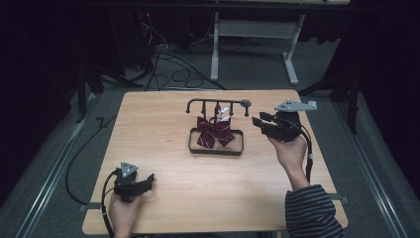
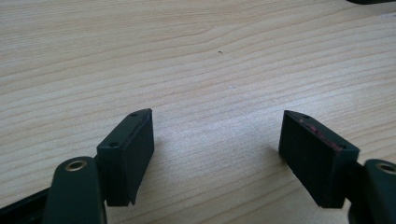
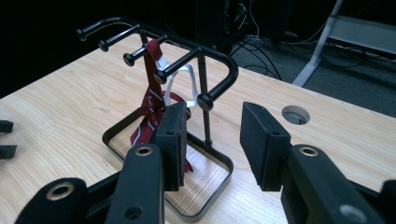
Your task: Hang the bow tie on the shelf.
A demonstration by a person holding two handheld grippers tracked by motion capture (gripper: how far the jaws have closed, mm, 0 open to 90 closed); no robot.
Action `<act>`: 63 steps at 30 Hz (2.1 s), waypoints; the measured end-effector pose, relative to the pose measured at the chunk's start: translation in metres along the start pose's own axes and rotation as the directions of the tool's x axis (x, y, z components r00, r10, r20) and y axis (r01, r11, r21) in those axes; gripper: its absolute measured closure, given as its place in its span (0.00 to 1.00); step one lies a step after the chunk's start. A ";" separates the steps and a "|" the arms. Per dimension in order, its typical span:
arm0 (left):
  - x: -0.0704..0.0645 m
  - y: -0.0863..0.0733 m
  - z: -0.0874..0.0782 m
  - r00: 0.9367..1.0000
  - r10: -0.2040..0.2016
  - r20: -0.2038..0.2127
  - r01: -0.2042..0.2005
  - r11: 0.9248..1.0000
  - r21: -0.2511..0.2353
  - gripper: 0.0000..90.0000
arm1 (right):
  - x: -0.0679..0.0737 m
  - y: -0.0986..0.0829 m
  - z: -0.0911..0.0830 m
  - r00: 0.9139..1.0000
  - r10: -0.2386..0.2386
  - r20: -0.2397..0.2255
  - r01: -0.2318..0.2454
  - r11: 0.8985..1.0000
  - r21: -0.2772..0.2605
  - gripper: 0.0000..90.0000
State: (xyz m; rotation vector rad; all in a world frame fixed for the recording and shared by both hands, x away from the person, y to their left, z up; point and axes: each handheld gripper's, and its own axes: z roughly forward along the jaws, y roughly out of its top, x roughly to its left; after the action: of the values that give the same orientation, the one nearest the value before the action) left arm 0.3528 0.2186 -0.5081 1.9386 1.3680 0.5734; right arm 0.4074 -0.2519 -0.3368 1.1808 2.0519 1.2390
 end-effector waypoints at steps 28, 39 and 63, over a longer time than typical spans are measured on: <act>-0.001 0.000 0.000 1.000 0.005 0.003 -0.005 1.000 0.001 0.29 | -0.018 -0.052 -0.039 0.994 0.098 0.045 -0.096 0.995 -0.038 0.68; -0.001 0.000 0.000 1.000 0.015 -0.002 -0.015 1.000 0.005 0.30 | -0.023 -0.072 -0.051 0.990 0.130 0.061 -0.128 0.991 -0.041 0.66; -0.001 0.000 0.000 1.000 0.014 -0.003 -0.014 1.000 0.006 0.30 | -0.019 -0.108 -0.048 0.986 0.153 0.072 -0.154 0.988 -0.001 0.65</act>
State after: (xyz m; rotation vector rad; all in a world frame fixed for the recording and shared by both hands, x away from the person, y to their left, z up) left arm 0.3526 0.2170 -0.5081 1.9543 1.3597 0.5798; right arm 0.3354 -0.3153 -0.4081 1.3877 1.9429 1.2426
